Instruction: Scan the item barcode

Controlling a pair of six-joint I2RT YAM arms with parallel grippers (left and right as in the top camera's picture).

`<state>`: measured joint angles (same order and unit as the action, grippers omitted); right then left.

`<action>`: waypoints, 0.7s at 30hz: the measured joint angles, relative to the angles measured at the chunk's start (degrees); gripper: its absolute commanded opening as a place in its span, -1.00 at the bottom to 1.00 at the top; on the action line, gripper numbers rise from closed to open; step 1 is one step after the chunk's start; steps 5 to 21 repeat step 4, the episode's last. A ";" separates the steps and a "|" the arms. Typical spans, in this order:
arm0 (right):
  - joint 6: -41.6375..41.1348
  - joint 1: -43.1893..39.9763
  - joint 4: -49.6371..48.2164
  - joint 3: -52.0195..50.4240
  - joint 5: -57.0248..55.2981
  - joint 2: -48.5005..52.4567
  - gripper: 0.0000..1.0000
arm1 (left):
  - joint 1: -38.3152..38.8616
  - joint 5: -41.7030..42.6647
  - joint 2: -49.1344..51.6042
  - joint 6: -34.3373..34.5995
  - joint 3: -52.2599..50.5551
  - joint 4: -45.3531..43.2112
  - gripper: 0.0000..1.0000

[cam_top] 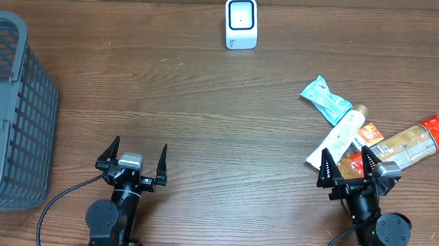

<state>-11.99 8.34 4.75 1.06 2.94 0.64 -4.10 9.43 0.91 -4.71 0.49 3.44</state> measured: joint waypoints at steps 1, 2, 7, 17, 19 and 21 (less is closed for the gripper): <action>0.00 0.02 0.02 0.00 0.00 0.00 1.00 | 0.00 0.00 0.00 0.00 0.00 0.00 1.00; 0.02 0.00 0.02 0.00 0.00 0.00 1.00 | 0.02 0.02 0.00 0.00 0.00 0.00 1.00; -0.02 0.00 0.00 0.00 0.00 0.00 1.00 | 0.00 0.02 0.00 0.00 0.00 0.00 0.99; -0.02 0.00 0.00 0.00 0.00 0.00 1.00 | 0.00 0.02 0.00 0.00 0.00 0.00 0.99; -0.02 0.00 0.00 0.00 0.00 0.00 1.00 | 0.00 0.02 0.00 0.00 0.00 0.00 0.99; -0.02 0.00 0.00 0.00 0.00 0.00 1.00 | 0.00 0.02 0.00 0.00 0.00 0.00 0.99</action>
